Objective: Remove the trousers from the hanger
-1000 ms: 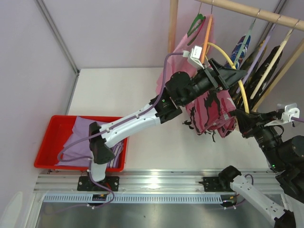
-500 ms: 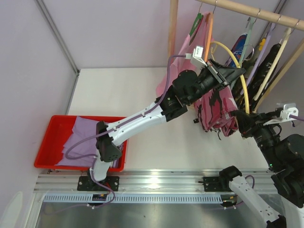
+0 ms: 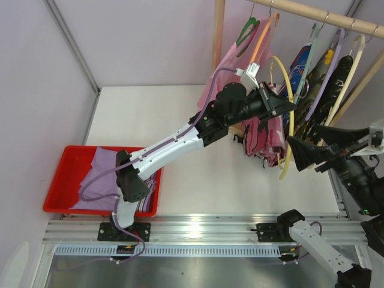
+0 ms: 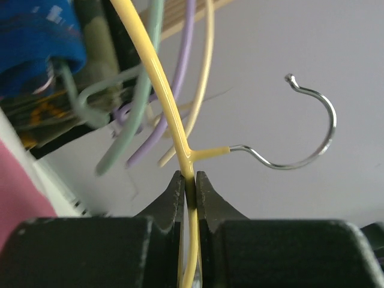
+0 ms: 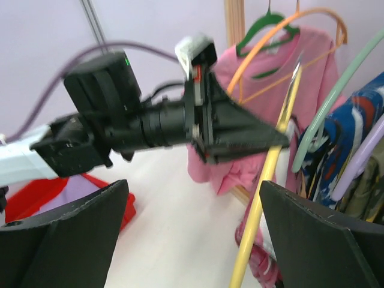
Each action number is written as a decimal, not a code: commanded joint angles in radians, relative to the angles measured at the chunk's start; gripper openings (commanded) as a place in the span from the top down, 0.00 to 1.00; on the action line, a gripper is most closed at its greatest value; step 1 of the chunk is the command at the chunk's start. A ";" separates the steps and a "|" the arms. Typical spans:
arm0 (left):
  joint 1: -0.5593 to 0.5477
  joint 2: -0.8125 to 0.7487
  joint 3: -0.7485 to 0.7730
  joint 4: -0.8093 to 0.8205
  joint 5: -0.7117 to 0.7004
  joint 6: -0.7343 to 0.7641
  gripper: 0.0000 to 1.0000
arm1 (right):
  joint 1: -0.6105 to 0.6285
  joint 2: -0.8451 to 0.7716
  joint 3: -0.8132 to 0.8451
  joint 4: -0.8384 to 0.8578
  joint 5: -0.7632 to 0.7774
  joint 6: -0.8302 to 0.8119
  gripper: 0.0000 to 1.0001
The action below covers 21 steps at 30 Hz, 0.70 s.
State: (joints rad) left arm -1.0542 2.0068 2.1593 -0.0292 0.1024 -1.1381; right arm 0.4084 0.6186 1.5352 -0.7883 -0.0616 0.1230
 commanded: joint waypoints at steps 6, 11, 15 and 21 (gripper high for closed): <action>0.008 -0.397 -0.309 0.115 0.155 0.198 1.00 | 0.003 0.041 0.063 0.009 0.052 0.024 0.06; 0.037 -0.575 -0.420 0.058 0.091 0.274 1.00 | 0.003 0.078 0.000 0.043 -0.108 0.111 0.13; 0.063 -0.648 -0.478 0.040 0.053 0.247 1.00 | 0.003 0.115 -0.050 0.118 -0.216 0.176 0.14; 0.100 -0.721 -0.475 -0.060 -0.018 0.201 1.00 | 0.003 0.150 -0.168 0.311 -0.403 0.319 0.16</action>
State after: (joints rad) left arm -0.9703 1.3624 1.6527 -0.2016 0.1570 -0.9524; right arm 0.4084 0.7544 1.3914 -0.6392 -0.3073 0.3367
